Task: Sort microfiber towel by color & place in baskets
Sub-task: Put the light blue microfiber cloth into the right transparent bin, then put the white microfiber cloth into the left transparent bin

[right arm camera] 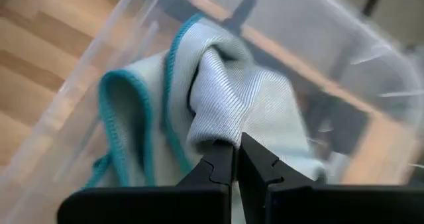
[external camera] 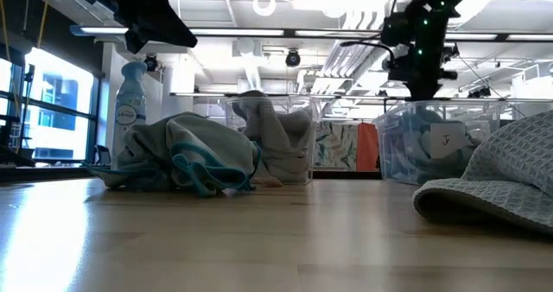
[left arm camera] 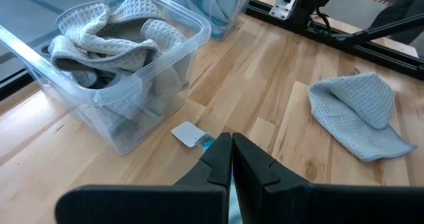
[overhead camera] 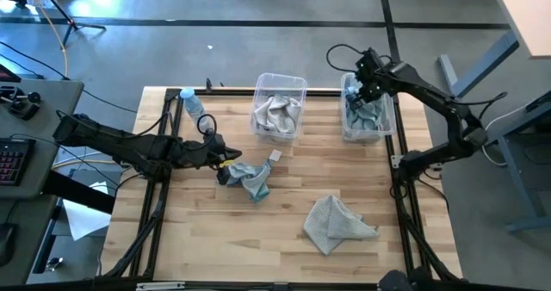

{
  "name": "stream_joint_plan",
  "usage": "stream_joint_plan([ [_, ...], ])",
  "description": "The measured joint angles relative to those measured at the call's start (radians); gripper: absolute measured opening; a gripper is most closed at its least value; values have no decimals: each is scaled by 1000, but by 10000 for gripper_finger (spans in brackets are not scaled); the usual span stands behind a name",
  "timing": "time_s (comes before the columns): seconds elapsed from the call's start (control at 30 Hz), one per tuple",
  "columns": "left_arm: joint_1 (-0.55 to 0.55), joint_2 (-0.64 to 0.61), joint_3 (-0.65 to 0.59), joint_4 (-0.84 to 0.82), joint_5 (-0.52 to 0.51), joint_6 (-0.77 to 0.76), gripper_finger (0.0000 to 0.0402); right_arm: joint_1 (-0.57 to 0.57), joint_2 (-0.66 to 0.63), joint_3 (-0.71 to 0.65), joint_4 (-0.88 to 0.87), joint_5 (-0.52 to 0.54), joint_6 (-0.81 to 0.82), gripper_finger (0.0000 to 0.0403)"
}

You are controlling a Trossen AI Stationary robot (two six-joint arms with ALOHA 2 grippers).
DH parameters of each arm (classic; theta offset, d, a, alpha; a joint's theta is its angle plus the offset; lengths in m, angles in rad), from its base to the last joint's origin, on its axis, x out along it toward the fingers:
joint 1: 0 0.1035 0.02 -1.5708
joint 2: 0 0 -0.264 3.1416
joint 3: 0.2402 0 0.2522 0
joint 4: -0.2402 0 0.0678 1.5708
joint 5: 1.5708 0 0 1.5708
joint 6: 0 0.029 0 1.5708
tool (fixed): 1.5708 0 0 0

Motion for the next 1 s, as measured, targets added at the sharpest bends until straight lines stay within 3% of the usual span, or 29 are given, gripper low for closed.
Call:
stream_joint_plan([
  [0.07, 0, 2, 0, 0, 0, 0, 0, -23, 0, -37, 18, -43, 11, 0],
  [0.23, 0, 18, 0, 0, 0, 0, 0, -60, -1, -157, 89, -29, 25, 4],
  [0.4, 3, 55, 0, 0, 1, 0, 0, -48, -21, -216, 179, -67, 35, 36],
  [0.77, 2, 112, 1, 0, 2, -34, 0, -44, -61, -100, 77, -49, 26, 141],
  [0.9, 2, 111, 1, 1, 2, -7, 0, -43, -103, -39, -16, 25, 70, 139],
  [1.0, 2, 108, 1, 2, 2, 16, 0, -30, -168, -16, -72, 24, 100, 109],
])
